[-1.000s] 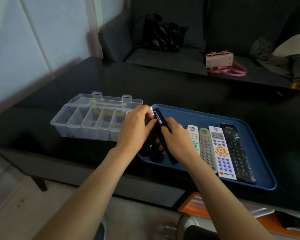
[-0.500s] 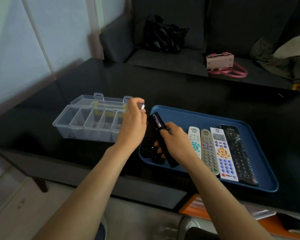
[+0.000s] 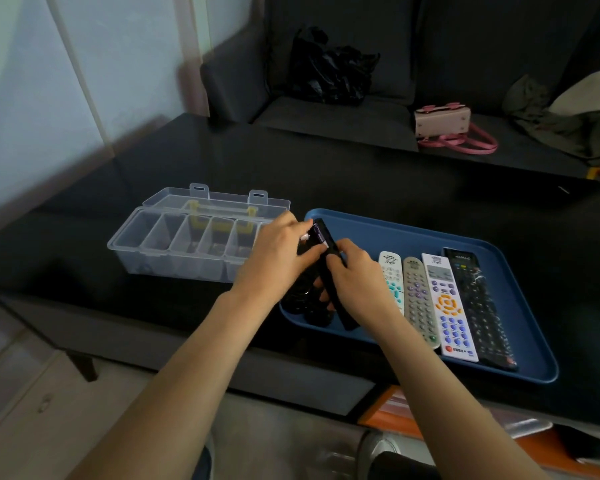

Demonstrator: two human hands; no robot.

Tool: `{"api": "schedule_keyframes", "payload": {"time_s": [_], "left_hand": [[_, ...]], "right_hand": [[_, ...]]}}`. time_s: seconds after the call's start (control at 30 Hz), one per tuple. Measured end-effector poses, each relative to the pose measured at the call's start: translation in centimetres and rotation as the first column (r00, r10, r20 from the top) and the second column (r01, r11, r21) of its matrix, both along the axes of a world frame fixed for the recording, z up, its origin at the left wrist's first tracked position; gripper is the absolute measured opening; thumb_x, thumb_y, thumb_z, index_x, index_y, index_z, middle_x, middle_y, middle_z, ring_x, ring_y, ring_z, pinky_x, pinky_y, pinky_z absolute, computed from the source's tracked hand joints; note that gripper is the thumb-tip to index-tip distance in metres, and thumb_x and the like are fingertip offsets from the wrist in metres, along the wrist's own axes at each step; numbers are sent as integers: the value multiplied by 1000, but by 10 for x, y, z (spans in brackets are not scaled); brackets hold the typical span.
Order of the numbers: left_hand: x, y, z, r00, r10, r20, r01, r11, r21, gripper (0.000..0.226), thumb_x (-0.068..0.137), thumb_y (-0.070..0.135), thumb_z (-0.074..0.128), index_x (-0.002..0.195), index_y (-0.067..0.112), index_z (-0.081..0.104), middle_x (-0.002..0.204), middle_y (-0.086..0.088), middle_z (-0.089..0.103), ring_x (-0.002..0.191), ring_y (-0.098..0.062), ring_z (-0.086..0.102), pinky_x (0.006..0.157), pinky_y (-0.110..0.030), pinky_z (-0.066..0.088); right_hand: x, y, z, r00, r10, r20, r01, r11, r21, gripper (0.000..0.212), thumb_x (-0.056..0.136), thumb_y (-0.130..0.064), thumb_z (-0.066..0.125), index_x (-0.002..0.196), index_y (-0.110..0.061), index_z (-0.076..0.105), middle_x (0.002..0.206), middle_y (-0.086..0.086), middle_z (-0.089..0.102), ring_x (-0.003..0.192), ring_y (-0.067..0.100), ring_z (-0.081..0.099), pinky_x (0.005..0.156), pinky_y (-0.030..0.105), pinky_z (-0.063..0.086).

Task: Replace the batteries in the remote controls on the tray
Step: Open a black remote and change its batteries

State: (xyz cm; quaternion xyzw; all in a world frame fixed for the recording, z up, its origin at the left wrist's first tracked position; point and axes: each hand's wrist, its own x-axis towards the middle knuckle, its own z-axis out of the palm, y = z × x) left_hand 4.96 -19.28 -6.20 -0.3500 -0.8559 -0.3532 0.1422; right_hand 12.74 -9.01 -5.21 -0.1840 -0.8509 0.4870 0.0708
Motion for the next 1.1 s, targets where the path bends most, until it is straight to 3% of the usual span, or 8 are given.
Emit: {"api": "schedule_keyframes", "payload": {"time_s": [0.2, 0.43, 0.6, 0.73, 0.87, 0.97, 1.03, 1.1], "left_hand": [[0, 0, -8, 993, -65, -101, 60, 997, -54, 33, 87, 13, 61, 120, 4, 61, 92, -11, 58, 75, -22, 62, 65, -40, 55], [6, 1, -11, 981, -55, -188, 19, 982, -186, 39, 95, 18, 49, 132, 6, 49, 109, -12, 56, 94, -26, 59, 69, -38, 52], [5, -2, -8, 977, -113, -182, 89, 987, -135, 34, 90, 13, 54, 123, 5, 59, 101, -14, 61, 88, -26, 63, 70, -36, 55], [3, -11, -6, 959, -211, -190, 170, 962, -211, 40, 84, 10, 64, 124, 15, 60, 101, -11, 59, 85, -20, 62, 65, -26, 52], [3, -14, -1, 981, -154, -119, 145, 986, -85, 18, 90, 28, 59, 100, 14, 57, 90, 1, 58, 80, -11, 58, 65, -25, 47], [3, -17, -7, 930, -188, -316, 158, 980, -120, 12, 87, 15, 62, 96, 7, 61, 87, -5, 59, 73, -17, 57, 57, -37, 51], [-1, -20, -12, 919, -157, -361, 139, 987, -76, 18, 87, 17, 55, 97, 7, 66, 90, -6, 60, 74, -13, 57, 59, -30, 52], [-6, -21, -10, 960, -53, -276, 86, 990, 110, 21, 86, 22, 56, 94, 7, 67, 88, -6, 61, 75, -2, 53, 66, -13, 46]], "right_hand": [[-1, -5, -2, 999, -6, -43, 7, 999, 46, 22, 98, -12, 37, 100, -9, 59, 73, 8, 66, 48, 14, 60, 41, 20, 50], [-5, -4, 0, 999, -33, -17, 34, 998, 55, 21, 99, -13, 38, 97, -8, 58, 72, 8, 65, 48, 12, 60, 39, 17, 46], [-6, -1, 2, 998, -54, 8, 55, 997, -60, 20, 97, -12, 38, 97, -8, 58, 71, 10, 66, 47, 14, 59, 39, 20, 46], [-3, 3, 4, 998, -45, 42, 51, 988, -148, 22, 97, -12, 38, 103, -9, 59, 70, 10, 66, 47, 15, 60, 40, 23, 47], [0, 2, 5, 997, 8, 80, 4, 989, -150, 21, 97, -12, 38, 105, -17, 57, 68, 9, 67, 47, 15, 61, 42, 24, 49], [-1, 2, 5, 995, 25, 96, -6, 983, -184, 21, 98, -13, 39, 104, -14, 59, 68, 10, 67, 49, 18, 61, 44, 26, 50], [-3, 1, 5, 995, 19, 100, 4, 974, -227, 20, 98, -12, 38, 100, -12, 58, 67, 11, 66, 49, 19, 60, 45, 28, 49], [-5, -1, 5, 995, 6, 101, 19, 969, -246, 20, 97, -11, 38, 96, -12, 57, 67, 12, 66, 49, 20, 59, 44, 28, 49]]}}
